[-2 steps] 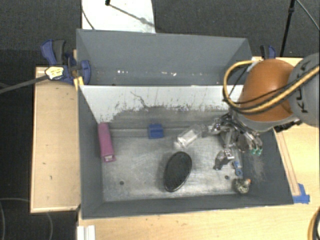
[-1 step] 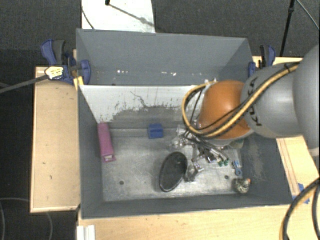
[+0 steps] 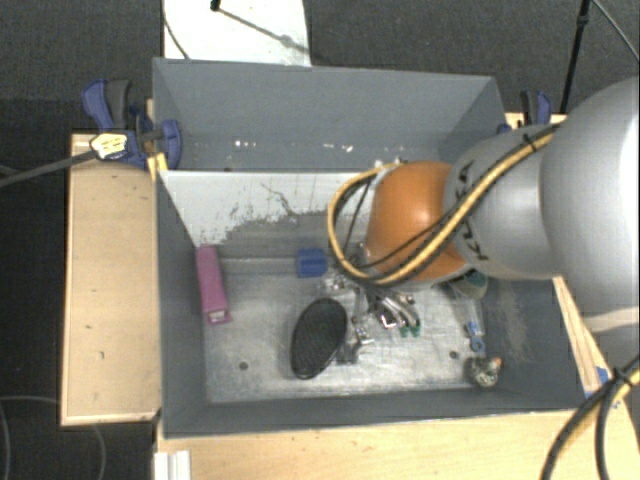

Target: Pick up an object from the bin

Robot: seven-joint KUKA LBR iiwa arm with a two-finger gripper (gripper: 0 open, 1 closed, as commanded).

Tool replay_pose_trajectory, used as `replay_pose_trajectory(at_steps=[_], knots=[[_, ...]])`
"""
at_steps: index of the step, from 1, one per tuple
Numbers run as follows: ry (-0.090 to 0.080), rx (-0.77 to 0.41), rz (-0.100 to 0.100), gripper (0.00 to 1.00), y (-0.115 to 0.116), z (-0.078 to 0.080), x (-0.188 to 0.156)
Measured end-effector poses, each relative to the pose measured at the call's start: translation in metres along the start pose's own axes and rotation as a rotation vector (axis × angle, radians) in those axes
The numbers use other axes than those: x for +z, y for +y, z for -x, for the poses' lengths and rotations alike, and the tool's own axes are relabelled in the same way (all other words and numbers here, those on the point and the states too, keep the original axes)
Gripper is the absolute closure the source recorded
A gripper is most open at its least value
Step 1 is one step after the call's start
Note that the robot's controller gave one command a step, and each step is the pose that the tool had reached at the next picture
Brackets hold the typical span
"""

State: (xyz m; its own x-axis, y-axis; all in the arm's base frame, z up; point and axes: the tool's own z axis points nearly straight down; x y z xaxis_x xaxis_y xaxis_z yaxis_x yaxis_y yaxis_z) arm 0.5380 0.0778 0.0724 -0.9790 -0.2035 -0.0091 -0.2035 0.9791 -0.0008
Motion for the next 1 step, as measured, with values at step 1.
replay_pose_trajectory(at_steps=[1], knots=[[0.005,-0.085,0.003,0.00,0.0566,-0.0171,0.0005]])
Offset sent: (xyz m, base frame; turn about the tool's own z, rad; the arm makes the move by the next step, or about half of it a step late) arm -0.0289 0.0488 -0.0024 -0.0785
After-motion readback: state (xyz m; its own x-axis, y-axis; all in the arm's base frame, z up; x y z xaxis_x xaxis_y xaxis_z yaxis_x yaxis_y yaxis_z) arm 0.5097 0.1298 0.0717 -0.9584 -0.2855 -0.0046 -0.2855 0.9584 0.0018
